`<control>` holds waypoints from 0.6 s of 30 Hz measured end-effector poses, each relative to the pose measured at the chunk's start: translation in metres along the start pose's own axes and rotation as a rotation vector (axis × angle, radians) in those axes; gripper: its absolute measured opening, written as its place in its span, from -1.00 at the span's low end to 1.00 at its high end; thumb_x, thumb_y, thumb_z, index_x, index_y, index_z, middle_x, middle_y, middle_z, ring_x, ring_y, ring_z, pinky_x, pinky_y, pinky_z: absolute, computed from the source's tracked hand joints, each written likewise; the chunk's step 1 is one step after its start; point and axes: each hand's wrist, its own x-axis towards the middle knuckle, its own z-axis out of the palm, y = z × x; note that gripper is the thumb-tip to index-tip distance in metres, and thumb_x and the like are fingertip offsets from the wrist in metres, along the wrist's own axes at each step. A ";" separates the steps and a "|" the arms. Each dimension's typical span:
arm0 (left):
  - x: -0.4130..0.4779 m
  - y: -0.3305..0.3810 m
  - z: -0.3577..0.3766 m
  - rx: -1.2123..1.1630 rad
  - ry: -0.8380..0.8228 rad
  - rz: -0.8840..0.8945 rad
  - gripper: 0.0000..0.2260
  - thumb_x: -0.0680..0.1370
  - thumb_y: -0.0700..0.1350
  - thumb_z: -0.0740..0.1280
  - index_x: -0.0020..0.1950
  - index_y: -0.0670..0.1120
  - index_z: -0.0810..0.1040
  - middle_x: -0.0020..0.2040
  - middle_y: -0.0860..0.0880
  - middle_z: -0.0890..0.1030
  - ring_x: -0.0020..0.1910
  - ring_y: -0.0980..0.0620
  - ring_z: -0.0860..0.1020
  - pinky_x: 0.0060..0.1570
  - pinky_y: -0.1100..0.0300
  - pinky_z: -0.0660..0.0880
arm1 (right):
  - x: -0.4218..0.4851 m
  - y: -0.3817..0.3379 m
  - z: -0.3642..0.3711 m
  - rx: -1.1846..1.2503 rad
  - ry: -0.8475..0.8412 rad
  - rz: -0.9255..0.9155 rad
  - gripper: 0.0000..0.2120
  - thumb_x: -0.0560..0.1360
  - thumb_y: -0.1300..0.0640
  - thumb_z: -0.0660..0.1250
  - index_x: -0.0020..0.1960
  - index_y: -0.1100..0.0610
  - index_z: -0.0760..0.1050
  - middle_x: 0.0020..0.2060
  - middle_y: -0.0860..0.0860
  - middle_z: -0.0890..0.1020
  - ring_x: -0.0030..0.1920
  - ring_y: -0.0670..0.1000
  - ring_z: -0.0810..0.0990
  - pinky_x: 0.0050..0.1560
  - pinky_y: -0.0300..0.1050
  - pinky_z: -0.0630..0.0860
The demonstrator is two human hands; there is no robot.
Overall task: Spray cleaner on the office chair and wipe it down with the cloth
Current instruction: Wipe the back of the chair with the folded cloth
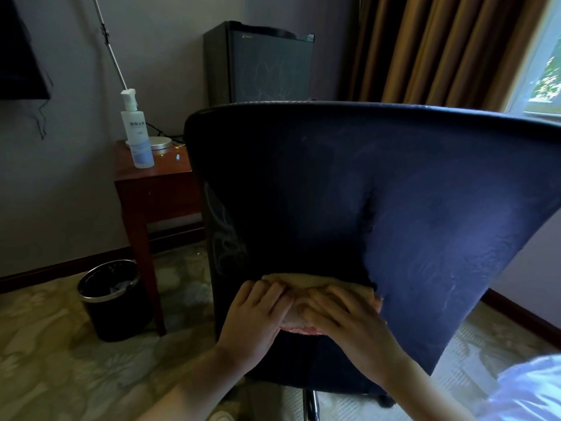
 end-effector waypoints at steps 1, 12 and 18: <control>0.006 0.002 -0.007 0.007 0.026 0.012 -0.68 0.37 -0.09 0.40 0.08 -0.05 0.44 0.09 0.00 0.42 -0.01 -0.04 0.44 0.07 0.09 0.34 | -0.001 0.002 -0.009 -0.005 0.004 0.021 -0.25 0.18 0.29 0.50 0.31 -0.04 0.38 0.27 -0.09 0.48 0.24 0.08 0.40 -0.21 0.09 0.62; 0.125 -0.022 -0.152 0.171 0.459 0.019 -0.76 0.49 -0.15 0.43 0.09 -0.22 0.53 0.10 -0.21 0.56 0.15 -0.17 0.42 0.25 -0.04 0.36 | 0.092 0.043 -0.178 -0.179 0.596 -0.084 -0.72 0.61 0.24 0.21 0.19 0.01 0.60 0.18 0.03 0.61 0.15 0.21 0.56 0.00 0.11 0.51; 0.159 -0.035 -0.166 0.149 0.337 0.094 -0.73 0.43 -0.21 0.47 0.07 -0.25 0.52 0.23 -0.16 0.51 0.26 -0.13 0.41 0.22 0.07 0.41 | 0.113 0.071 -0.182 -0.234 0.575 -0.059 -0.65 0.62 0.24 0.10 0.25 0.01 0.55 0.25 0.04 0.56 0.22 0.20 0.52 0.09 0.11 0.48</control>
